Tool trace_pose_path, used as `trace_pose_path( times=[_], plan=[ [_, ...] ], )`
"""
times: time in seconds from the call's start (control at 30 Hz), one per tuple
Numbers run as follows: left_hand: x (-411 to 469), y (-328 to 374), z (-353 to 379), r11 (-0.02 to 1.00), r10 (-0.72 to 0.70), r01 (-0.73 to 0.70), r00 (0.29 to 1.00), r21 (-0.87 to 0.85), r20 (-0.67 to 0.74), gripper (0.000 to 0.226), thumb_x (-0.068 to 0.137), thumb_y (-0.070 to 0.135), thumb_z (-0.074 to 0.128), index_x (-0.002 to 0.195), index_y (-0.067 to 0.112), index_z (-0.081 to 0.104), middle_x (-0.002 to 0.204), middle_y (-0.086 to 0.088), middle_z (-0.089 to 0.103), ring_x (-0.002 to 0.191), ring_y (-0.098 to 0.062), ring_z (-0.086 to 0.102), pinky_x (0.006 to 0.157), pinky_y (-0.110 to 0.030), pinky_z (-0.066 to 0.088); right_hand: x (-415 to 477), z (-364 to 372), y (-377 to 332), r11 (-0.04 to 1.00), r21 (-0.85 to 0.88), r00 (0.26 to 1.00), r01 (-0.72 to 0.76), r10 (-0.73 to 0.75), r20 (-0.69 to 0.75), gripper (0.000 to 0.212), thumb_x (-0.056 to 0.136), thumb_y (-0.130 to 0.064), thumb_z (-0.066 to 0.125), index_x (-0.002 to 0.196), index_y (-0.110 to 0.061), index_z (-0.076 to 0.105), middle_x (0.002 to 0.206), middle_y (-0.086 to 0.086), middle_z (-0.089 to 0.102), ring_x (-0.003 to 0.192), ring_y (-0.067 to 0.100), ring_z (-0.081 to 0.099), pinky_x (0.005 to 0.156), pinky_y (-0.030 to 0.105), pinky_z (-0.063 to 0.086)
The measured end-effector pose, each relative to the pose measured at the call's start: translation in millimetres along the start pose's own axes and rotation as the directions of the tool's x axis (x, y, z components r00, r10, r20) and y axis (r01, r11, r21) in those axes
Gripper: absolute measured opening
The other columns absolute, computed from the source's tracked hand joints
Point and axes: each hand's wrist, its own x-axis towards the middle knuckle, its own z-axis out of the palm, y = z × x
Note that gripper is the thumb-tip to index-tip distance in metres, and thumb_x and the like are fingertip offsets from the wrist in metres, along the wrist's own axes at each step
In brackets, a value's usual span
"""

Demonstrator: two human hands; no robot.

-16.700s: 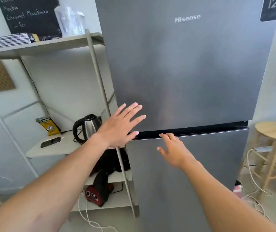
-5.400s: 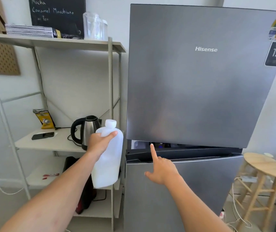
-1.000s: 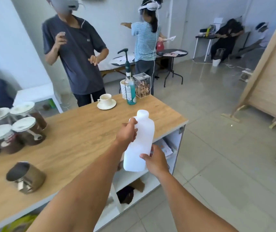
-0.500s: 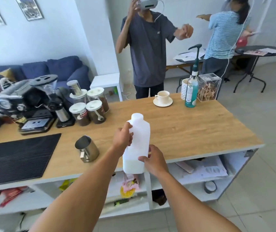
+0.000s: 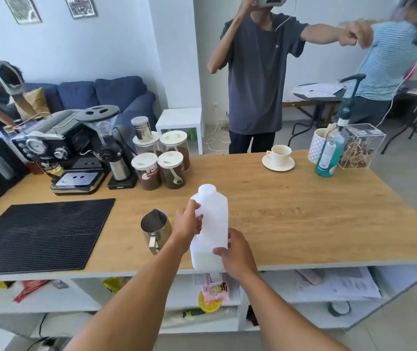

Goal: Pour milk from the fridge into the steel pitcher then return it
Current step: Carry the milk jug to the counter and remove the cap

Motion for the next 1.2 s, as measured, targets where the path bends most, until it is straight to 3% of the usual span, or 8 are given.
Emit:
trace_pose_path(
  times=[0.37,0.47,0.6,0.77,0.87,0.97,1.1,1.2],
  plan=[
    [51,-9,-19,0.991,0.121,-0.127,0.982,0.035,0.148,0.029,0.098,0.023,0.046,0.073,0.008,0.044,0.069,-0.013,0.036,0.056,-0.017,0.033,0.05,-0.019,0.033,41,19,-12,0.999,0.016,0.998,-0.043,0.043,-0.052,0.048,0.08,-0.019,0.07,0.125,-0.026,0.055,0.123,-0.008,0.055,0.107,0.014,0.058,0.09,0.037,0.05],
    [63,-20,-21,0.989,0.143,-0.149,0.973,0.019,0.179,0.04,0.101,0.032,0.048,0.07,0.007,0.046,0.069,-0.014,0.037,0.063,-0.021,0.034,0.048,-0.014,0.032,51,18,-16,1.0,-0.021,0.999,0.0,-0.001,-0.033,0.044,0.085,-0.018,0.066,0.126,-0.028,0.055,0.121,-0.007,0.057,0.107,0.014,0.057,0.09,0.034,0.048],
    [73,-29,-25,0.983,0.166,-0.178,0.97,0.054,0.178,0.054,0.101,0.046,0.046,0.066,0.007,0.05,0.064,-0.014,0.042,0.059,-0.018,0.041,0.048,-0.01,0.036,63,17,-16,0.993,-0.114,0.999,0.043,-0.041,0.017,0.044,0.083,-0.027,0.062,0.126,-0.033,0.055,0.122,-0.009,0.062,0.109,0.014,0.058,0.094,0.042,0.049],
    [87,-32,-31,0.978,0.183,-0.196,0.97,0.069,0.162,0.059,0.098,0.054,0.047,0.061,0.008,0.045,0.058,-0.01,0.041,0.057,-0.018,0.041,0.059,-0.023,0.038,67,11,-16,0.982,-0.181,0.998,0.047,-0.037,0.056,0.033,0.094,-0.015,0.054,0.125,-0.026,0.06,0.116,-0.005,0.066,0.101,0.013,0.062,0.086,0.034,0.05],
    [94,-33,-35,0.972,0.194,-0.213,0.965,0.097,0.177,0.063,0.097,0.057,0.046,0.056,0.01,0.04,0.053,-0.004,0.041,0.053,-0.015,0.04,0.063,-0.029,0.037,71,2,-12,0.975,-0.222,1.0,0.011,-0.016,-0.023,0.03,0.098,-0.013,0.045,0.121,-0.019,0.064,0.106,-0.004,0.07,0.092,0.012,0.066,0.077,0.029,0.051],
    [93,-34,-34,0.969,0.205,-0.227,0.96,0.1,0.191,0.065,0.091,0.065,0.046,0.057,0.009,0.042,0.052,-0.003,0.04,0.054,-0.016,0.039,0.063,-0.032,0.036,79,-13,-28,0.994,-0.11,0.986,-0.022,0.004,-0.166,0.023,0.099,-0.019,0.045,0.109,-0.023,0.065,0.087,-0.006,0.07,0.074,0.011,0.067,0.076,0.044,0.058],
    [91,-39,-33,0.956,0.26,-0.279,0.948,0.087,0.183,0.069,0.08,0.079,0.047,0.053,0.016,0.035,0.048,0.004,0.034,0.051,-0.016,0.033,0.061,-0.036,0.031,86,-27,-88,0.976,-0.14,0.942,0.168,-0.2,-0.269,0.024,0.098,-0.034,0.048,0.087,-0.021,0.065,0.072,-0.005,0.065,0.065,0.015,0.061,0.065,0.04,0.053],
    [90,-40,-35,0.946,0.296,-0.315,0.935,0.072,0.197,0.073,0.084,0.078,0.04,0.054,0.012,0.033,0.051,-0.002,0.03,0.054,-0.02,0.028,0.058,-0.036,0.027,88,-30,-134,0.924,-0.229,0.909,0.307,-0.356,-0.217,0.028,0.097,-0.043,0.049,0.085,-0.023,0.065,0.066,-0.008,0.059,0.063,0.008,0.053,0.061,0.031,0.044]
  ],
)
